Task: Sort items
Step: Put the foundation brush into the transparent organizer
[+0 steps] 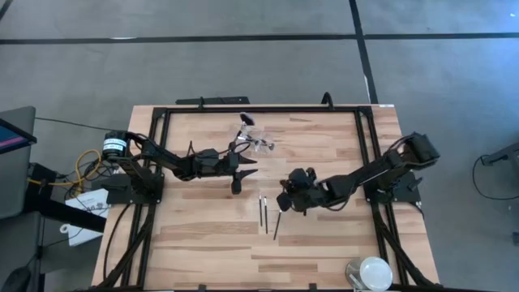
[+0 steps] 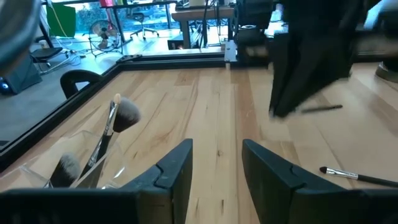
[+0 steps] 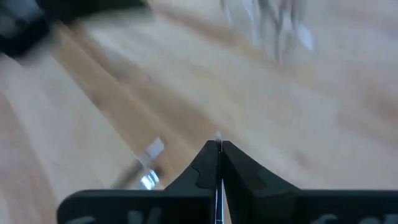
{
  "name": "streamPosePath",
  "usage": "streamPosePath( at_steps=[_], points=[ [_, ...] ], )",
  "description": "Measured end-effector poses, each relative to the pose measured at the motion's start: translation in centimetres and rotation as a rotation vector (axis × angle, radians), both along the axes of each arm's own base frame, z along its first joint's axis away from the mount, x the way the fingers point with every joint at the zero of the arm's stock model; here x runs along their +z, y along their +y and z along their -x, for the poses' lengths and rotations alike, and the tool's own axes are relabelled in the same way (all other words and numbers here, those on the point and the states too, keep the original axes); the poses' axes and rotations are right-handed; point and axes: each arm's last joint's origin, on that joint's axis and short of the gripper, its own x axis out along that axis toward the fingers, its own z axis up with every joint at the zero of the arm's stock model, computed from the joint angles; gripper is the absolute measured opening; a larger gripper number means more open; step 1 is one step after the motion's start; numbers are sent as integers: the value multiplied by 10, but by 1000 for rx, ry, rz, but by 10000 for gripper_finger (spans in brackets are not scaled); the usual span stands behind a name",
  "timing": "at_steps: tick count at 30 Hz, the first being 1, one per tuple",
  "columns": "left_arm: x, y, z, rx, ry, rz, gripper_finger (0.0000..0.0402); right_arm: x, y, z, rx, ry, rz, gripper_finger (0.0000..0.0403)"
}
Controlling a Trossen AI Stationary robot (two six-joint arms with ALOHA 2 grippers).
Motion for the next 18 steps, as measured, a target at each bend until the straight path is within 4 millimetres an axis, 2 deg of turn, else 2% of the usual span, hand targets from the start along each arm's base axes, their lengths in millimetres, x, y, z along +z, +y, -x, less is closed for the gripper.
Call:
streamPosePath(
  at_steps=[5,8,11,14,18],
  points=[
    [0,0,0,0,-4,0,136,43,-13,-5,28,-103,318,3],
    [1,0,0,0,-6,0,136,71,-26,-14,52,-148,563,2],
    [1,0,0,0,-6,0,136,90,-45,-26,114,-226,758,1],
    [1,0,0,0,-6,0,136,93,-71,-38,181,-315,887,1],
    [1,0,0,0,-6,0,136,77,-118,-49,241,-388,926,1]
  ],
)
